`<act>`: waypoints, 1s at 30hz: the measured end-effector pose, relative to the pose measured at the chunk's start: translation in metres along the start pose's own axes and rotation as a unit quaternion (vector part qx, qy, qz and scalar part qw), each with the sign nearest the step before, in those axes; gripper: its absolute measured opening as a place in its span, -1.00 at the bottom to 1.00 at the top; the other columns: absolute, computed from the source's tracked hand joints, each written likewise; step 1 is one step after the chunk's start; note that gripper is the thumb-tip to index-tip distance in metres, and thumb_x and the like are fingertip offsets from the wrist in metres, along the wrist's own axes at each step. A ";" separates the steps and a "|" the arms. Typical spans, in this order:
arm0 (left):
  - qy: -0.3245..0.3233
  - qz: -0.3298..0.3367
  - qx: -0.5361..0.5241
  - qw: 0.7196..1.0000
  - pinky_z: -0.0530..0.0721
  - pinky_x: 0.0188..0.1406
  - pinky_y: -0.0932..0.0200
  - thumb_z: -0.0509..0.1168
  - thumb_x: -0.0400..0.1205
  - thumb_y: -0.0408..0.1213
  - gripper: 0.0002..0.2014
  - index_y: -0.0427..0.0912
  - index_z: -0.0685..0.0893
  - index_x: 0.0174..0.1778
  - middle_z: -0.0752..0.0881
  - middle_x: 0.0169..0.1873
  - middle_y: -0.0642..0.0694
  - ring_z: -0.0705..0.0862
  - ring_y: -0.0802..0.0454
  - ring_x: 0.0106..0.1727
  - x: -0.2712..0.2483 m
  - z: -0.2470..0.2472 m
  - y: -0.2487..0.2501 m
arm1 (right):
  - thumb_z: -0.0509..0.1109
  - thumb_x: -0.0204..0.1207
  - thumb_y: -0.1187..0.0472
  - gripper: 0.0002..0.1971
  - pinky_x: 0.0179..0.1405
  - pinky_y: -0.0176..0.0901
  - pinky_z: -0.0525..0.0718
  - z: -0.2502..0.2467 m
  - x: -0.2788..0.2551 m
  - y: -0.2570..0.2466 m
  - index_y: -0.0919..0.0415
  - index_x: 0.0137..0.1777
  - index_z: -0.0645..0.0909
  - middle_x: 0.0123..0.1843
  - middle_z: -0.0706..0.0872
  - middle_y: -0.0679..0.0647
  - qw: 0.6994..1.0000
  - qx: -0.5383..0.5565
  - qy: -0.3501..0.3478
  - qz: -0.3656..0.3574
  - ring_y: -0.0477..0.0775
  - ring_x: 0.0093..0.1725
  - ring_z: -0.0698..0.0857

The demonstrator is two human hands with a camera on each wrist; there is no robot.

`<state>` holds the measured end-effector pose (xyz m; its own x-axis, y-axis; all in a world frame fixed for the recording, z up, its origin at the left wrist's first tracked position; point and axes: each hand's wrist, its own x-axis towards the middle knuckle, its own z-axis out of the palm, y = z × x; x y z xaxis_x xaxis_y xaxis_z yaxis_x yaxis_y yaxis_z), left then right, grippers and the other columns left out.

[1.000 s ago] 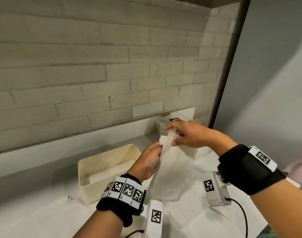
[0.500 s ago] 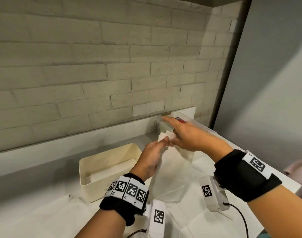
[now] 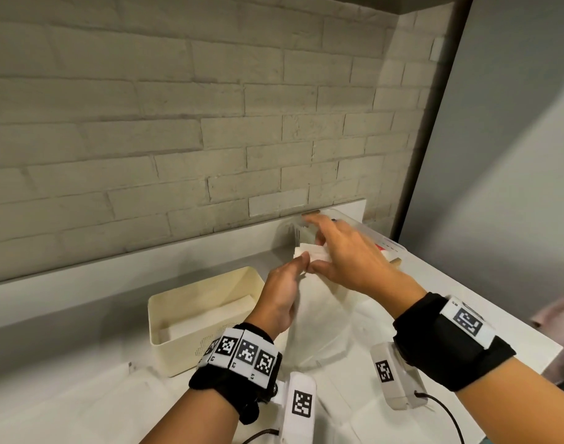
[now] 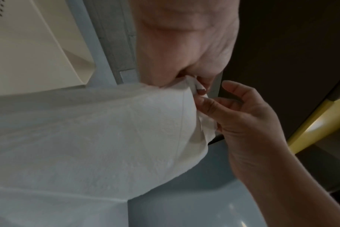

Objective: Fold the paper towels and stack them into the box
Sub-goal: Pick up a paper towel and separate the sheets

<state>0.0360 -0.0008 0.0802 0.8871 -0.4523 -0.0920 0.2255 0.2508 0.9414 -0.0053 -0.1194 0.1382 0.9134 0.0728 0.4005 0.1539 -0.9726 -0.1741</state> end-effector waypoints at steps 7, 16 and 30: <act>-0.009 -0.038 -0.077 0.996 0.68 -0.20 0.13 0.14 0.69 -0.16 -0.70 -0.26 0.71 0.00 0.78 -0.22 -0.22 0.75 -0.05 -0.26 0.003 -0.003 0.003 | 0.64 0.17 0.14 -0.80 -0.20 -0.11 0.59 0.018 -0.006 0.010 0.09 -0.19 0.78 0.02 0.69 0.19 0.991 0.018 0.082 -0.101 0.20 -0.08 0.65; -0.002 -0.045 -0.058 0.997 0.62 -0.08 0.08 0.08 0.71 -0.21 -0.70 -0.22 0.70 -0.07 0.73 -0.22 -0.21 0.69 -0.06 -0.16 -0.001 0.001 0.004 | 0.58 0.30 0.03 -0.81 0.27 0.12 0.45 0.021 -0.002 0.006 0.08 -0.14 0.78 0.25 0.57 0.03 0.997 0.066 0.039 0.005 0.08 0.26 0.47; -0.010 0.014 0.049 0.999 0.63 -0.11 0.10 0.09 0.71 -0.26 -0.61 -0.15 0.79 -0.29 0.80 -0.33 -0.12 0.73 -0.02 -0.25 0.000 -0.011 0.000 | 0.58 0.33 0.09 -0.90 0.18 -0.29 0.25 0.007 0.001 0.010 0.08 -0.28 0.76 0.13 0.62 -0.12 0.987 0.135 -0.005 0.091 -0.14 0.22 0.37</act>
<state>0.0406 0.0083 0.0770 0.8845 -0.4627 -0.0595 0.1594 0.1799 0.9707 -0.0002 -0.1279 0.1307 0.9389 -0.0935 0.3311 0.0808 -0.8755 -0.4764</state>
